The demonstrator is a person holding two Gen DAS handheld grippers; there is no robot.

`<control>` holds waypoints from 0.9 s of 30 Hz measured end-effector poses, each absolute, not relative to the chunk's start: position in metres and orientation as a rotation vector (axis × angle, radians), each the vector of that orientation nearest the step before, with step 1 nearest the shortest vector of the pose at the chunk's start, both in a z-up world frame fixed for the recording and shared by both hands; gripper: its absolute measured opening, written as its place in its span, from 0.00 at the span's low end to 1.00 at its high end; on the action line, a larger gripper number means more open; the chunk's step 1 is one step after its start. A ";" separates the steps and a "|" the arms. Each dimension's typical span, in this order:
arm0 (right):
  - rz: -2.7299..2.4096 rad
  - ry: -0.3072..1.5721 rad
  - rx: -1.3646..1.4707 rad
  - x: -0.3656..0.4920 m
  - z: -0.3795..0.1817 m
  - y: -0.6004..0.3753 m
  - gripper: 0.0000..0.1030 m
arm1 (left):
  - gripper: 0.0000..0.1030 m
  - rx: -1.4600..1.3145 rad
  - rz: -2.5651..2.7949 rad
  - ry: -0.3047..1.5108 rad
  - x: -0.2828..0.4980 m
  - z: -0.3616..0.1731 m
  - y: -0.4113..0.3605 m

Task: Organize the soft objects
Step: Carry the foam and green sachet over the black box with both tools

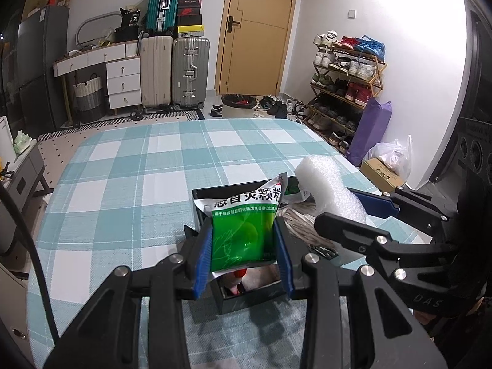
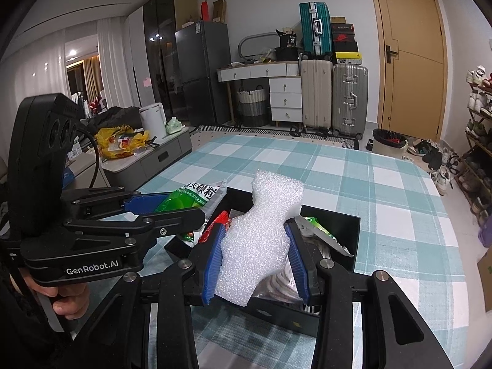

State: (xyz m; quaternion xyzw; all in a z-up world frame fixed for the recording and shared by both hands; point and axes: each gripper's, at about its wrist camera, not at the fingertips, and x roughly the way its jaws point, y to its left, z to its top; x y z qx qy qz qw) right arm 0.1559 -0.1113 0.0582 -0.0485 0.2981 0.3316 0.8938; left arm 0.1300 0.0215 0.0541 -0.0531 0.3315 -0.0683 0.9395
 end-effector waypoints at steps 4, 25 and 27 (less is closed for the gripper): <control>0.692 0.629 -0.118 0.162 0.054 -0.107 0.39 | 0.35 -0.113 -0.137 0.686 0.136 0.050 0.022; 0.666 0.671 -0.293 0.187 0.033 -0.080 0.40 | 0.35 -0.121 -0.133 0.709 0.154 0.041 0.024; 0.664 0.679 -0.306 0.187 0.031 -0.079 0.40 | 0.35 -0.120 -0.135 0.710 0.155 0.041 0.023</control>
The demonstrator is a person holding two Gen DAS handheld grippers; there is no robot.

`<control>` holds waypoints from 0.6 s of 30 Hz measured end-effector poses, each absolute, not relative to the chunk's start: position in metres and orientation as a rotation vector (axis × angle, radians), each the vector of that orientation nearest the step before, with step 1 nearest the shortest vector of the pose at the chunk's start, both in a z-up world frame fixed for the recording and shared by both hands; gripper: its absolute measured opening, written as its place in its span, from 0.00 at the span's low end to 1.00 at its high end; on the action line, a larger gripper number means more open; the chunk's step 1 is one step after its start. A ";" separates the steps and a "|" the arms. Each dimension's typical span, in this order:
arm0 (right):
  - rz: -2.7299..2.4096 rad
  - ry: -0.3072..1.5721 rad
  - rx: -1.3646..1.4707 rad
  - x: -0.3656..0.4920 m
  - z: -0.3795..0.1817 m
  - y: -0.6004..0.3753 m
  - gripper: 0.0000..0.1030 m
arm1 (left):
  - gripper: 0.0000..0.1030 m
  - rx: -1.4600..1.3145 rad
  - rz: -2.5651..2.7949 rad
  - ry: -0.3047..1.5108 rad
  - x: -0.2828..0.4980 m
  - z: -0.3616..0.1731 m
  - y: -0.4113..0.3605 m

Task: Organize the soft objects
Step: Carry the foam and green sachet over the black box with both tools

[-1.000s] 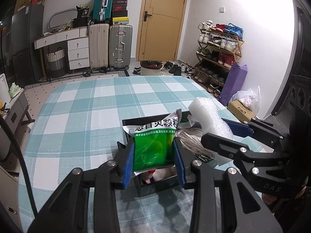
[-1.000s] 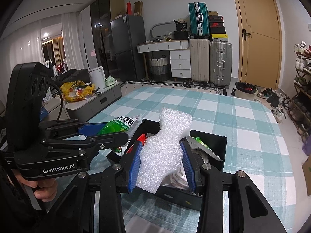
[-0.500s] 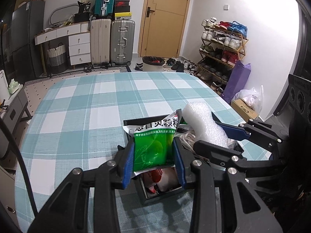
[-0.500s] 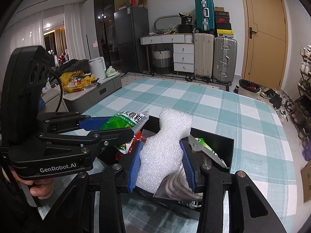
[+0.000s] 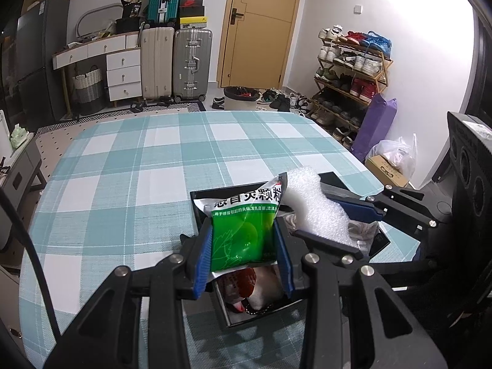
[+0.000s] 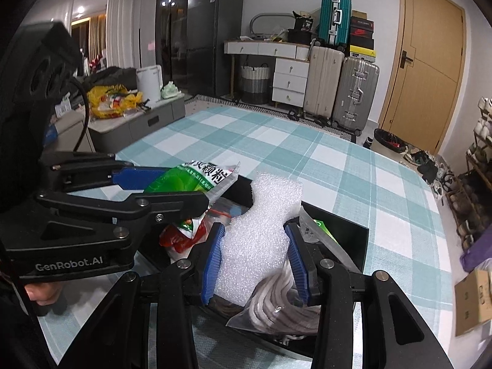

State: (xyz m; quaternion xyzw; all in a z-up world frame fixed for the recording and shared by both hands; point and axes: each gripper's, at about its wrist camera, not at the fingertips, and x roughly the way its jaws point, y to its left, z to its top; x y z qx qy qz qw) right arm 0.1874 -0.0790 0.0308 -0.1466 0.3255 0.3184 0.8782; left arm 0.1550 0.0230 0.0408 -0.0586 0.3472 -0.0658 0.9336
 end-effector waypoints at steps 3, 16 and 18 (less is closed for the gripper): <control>0.663 0.689 -0.309 0.190 0.027 -0.079 0.40 | 0.35 -0.119 -0.135 0.710 0.155 0.041 0.022; 0.587 0.634 -0.304 0.185 0.035 -0.094 0.75 | 0.35 -0.113 -0.140 0.718 0.157 0.038 0.018; 0.581 0.630 -0.302 0.185 0.035 -0.096 0.78 | 0.35 -0.109 -0.141 0.718 0.157 0.038 0.017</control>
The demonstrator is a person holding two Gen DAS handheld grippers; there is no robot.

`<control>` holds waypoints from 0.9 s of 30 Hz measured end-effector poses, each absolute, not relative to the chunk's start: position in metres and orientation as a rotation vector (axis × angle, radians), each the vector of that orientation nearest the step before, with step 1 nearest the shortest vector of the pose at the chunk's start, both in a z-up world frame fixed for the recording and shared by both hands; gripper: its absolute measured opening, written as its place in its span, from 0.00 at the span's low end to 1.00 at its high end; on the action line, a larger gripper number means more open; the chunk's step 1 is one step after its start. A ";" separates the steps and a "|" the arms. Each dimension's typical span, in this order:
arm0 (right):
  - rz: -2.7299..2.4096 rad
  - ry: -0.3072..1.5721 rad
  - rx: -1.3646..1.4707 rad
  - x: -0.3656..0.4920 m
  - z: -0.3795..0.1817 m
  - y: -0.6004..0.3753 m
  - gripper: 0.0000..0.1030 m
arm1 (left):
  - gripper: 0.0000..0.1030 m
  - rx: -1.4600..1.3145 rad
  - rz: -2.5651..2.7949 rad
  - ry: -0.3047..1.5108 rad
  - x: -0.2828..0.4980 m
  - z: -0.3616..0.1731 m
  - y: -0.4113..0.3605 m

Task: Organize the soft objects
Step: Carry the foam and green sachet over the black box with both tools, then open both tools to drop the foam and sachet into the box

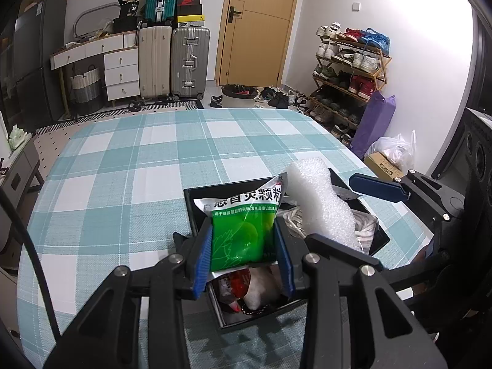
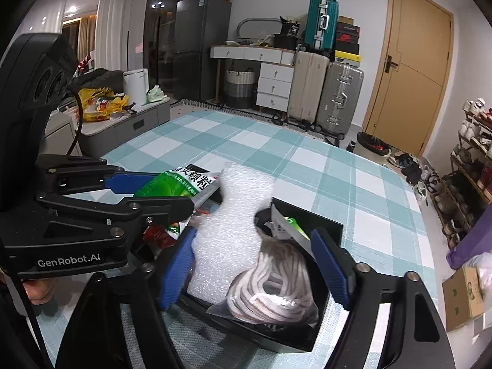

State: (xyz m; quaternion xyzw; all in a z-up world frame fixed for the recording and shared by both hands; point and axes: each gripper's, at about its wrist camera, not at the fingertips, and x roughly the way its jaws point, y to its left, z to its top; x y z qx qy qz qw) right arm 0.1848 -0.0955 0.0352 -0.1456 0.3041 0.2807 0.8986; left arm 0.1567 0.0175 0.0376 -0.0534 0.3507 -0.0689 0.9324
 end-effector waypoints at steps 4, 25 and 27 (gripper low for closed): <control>0.572 0.642 -0.301 0.188 0.032 -0.094 0.80 | 0.35 -0.107 -0.134 0.716 0.156 0.038 0.017; 0.539 0.619 -0.310 0.176 0.038 -0.103 0.94 | 0.36 -0.125 -0.167 0.730 0.156 0.034 0.013; 0.520 0.615 -0.308 0.174 0.039 -0.109 0.95 | 0.36 -0.122 -0.171 0.737 0.157 0.031 0.010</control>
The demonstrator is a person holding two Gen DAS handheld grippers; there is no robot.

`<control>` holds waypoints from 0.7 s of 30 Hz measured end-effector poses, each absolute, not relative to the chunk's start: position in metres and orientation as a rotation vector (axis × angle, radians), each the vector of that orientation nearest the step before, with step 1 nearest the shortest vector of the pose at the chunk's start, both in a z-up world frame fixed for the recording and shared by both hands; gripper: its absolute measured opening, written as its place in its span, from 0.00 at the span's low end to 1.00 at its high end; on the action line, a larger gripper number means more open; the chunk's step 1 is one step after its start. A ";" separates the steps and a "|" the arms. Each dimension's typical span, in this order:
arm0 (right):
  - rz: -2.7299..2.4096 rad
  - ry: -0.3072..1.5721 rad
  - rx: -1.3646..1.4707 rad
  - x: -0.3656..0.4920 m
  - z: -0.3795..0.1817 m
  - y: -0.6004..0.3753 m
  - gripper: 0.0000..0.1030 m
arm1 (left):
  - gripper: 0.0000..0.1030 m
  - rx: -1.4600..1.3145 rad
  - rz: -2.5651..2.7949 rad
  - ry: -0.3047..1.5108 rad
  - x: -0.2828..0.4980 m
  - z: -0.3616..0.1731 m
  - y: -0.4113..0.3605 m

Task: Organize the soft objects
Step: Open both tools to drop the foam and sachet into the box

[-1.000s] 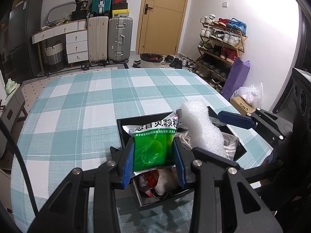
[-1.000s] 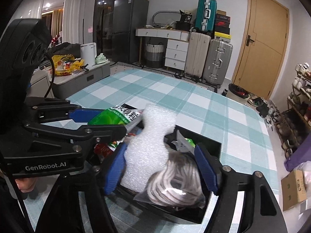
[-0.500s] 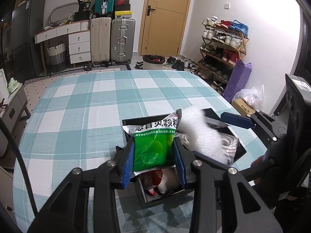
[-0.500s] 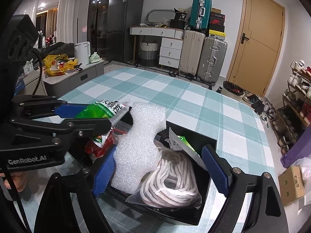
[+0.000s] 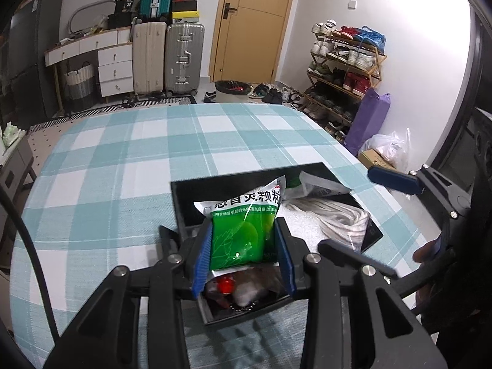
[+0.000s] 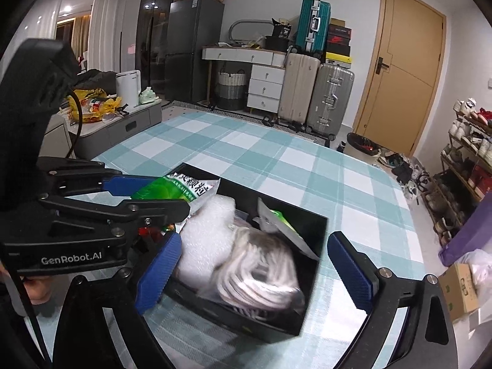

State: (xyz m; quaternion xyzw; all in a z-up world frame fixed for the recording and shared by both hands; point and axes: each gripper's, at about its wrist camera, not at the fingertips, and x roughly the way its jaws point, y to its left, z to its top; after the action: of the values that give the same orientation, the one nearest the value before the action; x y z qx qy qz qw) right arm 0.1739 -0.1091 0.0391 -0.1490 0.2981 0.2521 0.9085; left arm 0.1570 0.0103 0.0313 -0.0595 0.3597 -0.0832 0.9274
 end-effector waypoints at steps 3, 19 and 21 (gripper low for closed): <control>0.500 0.618 -0.289 0.172 0.039 -0.119 0.95 | 0.37 -0.113 -0.162 0.743 0.157 0.028 0.009; 0.462 0.603 -0.218 0.155 0.040 -0.145 0.96 | 0.77 -0.096 -0.225 0.723 0.140 0.032 0.002; 0.472 0.597 -0.196 0.151 0.041 -0.149 0.98 | 0.81 -0.074 -0.212 0.699 0.134 0.035 0.001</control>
State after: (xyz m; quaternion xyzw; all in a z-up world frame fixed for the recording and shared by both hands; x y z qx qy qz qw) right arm 0.1513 -0.1486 0.0410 -0.0955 0.2908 0.2301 0.9238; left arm 0.1337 0.0006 0.0355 -0.0362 0.3419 -0.1036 0.9333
